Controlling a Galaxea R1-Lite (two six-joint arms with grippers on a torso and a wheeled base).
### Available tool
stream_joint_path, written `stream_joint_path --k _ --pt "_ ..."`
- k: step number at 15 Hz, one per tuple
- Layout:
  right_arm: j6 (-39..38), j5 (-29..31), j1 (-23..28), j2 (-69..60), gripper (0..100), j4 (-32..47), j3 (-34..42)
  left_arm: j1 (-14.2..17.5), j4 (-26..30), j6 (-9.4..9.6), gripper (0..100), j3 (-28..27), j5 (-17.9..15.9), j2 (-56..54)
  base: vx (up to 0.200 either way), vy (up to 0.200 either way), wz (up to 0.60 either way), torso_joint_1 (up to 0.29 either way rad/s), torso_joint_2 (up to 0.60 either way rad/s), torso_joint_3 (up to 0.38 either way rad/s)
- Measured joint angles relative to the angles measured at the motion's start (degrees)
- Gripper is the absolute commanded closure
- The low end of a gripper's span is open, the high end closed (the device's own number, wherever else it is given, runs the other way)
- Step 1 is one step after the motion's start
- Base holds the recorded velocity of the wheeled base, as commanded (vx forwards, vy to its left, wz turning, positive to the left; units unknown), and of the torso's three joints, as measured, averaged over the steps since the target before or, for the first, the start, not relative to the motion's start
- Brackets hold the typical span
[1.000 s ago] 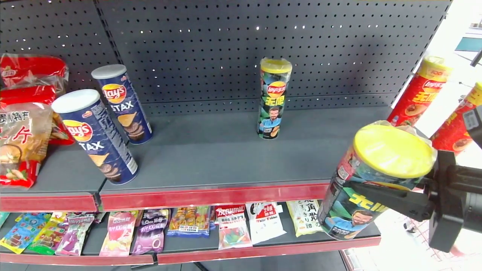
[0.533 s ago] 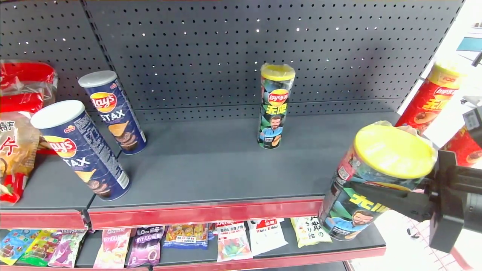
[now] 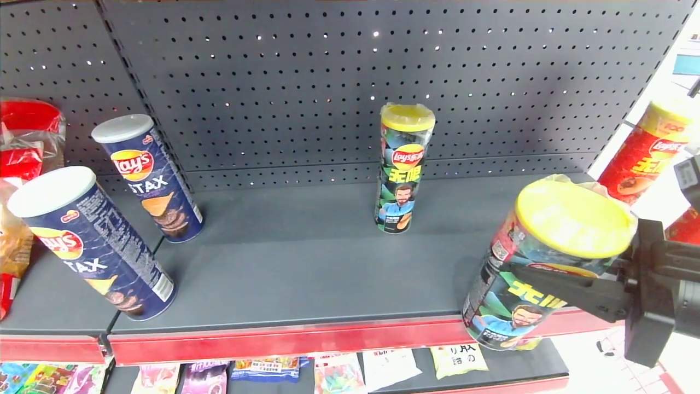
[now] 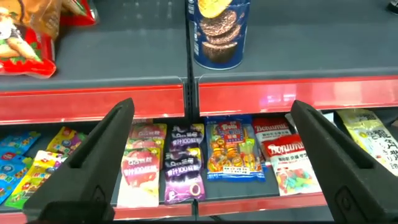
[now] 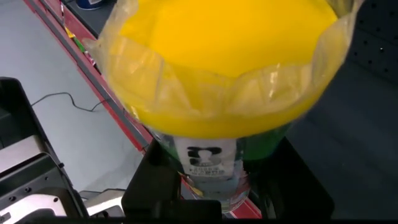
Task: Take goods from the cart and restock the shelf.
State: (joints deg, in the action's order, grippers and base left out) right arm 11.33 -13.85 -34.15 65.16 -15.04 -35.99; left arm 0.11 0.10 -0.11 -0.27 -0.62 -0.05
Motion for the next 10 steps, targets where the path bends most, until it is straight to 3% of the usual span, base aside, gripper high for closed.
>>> stream_joint_path --k 4,7,10 --pt "0.0 0.0 -0.1 -1.0 100 -0.1 1.0 0.0 0.0 0.06 0 0.0 -0.4 0.0 0.0 0.0 0.0 0.0 0.0 0.0" --pt "0.1 0.0 -0.1 -3.5 100 -0.1 3.6 0.0 0.0 1.34 0 0.0 -3.9 0.0 0.0 0.0 0.0 0.0 0.0 0.0" --pt "0.0 1.3 0.0 -5.8 100 0.2 4.9 0.0 0.0 1.48 0 0.0 -4.2 0.0 0.0 0.0 0.0 0.0 0.0 0.0"
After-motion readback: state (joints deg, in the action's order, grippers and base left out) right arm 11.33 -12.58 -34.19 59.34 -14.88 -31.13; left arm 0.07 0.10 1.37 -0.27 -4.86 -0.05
